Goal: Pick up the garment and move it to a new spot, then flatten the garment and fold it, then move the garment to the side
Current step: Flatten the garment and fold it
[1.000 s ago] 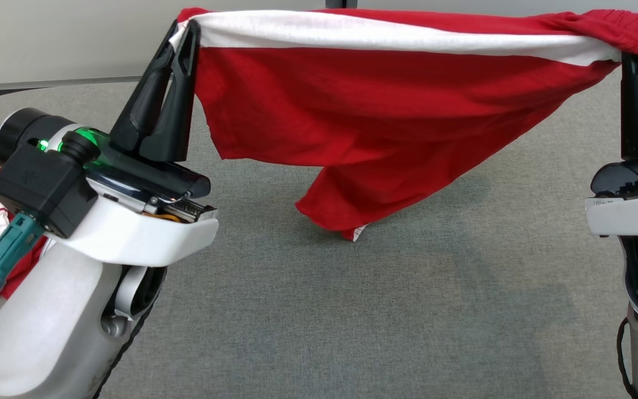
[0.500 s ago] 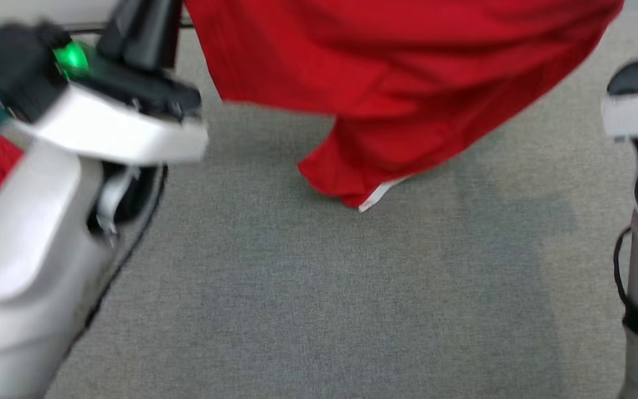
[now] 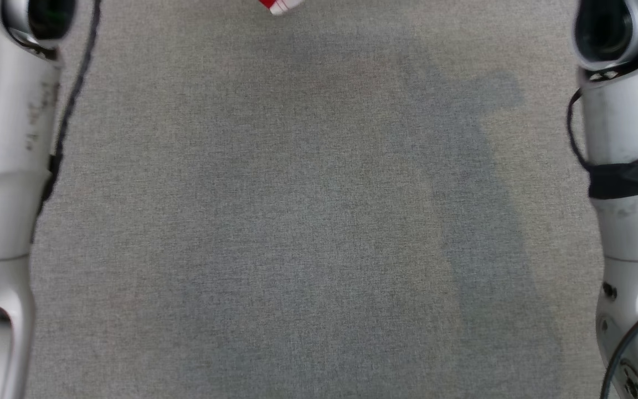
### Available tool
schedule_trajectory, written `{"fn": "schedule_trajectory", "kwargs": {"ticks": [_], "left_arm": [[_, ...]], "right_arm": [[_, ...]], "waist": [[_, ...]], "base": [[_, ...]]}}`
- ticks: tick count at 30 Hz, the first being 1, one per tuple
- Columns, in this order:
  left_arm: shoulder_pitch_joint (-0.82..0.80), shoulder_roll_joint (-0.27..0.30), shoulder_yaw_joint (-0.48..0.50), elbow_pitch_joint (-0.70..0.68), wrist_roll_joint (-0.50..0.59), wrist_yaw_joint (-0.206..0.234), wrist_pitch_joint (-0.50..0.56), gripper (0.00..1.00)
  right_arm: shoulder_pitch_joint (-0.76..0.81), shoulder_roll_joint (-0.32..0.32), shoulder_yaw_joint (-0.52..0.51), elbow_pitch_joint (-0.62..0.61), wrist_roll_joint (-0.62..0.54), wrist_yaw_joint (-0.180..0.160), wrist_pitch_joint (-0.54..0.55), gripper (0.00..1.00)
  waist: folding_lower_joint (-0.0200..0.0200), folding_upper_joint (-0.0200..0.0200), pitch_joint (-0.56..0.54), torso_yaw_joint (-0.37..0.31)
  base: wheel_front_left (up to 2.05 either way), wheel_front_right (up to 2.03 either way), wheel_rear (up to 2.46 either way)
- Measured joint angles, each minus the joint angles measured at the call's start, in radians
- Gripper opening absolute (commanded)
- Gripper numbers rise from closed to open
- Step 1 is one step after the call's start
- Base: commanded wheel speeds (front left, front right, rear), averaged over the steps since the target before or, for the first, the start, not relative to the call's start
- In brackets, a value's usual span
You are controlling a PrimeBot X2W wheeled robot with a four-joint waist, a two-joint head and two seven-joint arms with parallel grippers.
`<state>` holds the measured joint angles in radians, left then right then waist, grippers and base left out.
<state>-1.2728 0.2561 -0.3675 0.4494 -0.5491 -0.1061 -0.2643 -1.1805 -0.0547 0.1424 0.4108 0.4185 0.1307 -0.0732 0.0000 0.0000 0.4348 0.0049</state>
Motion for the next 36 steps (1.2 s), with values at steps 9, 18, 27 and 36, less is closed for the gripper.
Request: {"fn": "schedule_trajectory", "kwargs": {"ticks": [9,18,27,36], "left_arm": [[0.281,-0.120,0.021,0.258,-0.056,-0.021,0.000,0.00],[0.639,-0.143,0.046,0.172,-0.102,-0.023,0.000,0.00],[0.922,-0.119,0.152,-0.078,0.026,-0.024,0.001,0.00],[1.163,-0.101,0.163,-0.253,0.060,-0.019,0.016,0.00]], "right_arm": [[0.170,0.004,0.121,0.382,0.086,0.000,-0.115,0.00],[0.435,-0.013,0.185,0.414,0.209,0.000,-0.183,0.00],[0.711,-0.068,0.189,0.185,0.202,0.002,-0.192,0.00],[1.037,-0.087,0.092,-0.072,0.135,0.002,-0.123,0.00]], "waist": [[0.0000,0.0000,0.005,0.004],[0.0000,0.0000,0.006,0.011],[0.0000,0.0000,-0.056,0.004],[0.0000,0.0000,-0.156,0.002]], "base": [[0.00,0.00,0.00],[0.00,0.00,0.00],[0.00,0.00,0.00],[0.00,0.00,0.00]]}}
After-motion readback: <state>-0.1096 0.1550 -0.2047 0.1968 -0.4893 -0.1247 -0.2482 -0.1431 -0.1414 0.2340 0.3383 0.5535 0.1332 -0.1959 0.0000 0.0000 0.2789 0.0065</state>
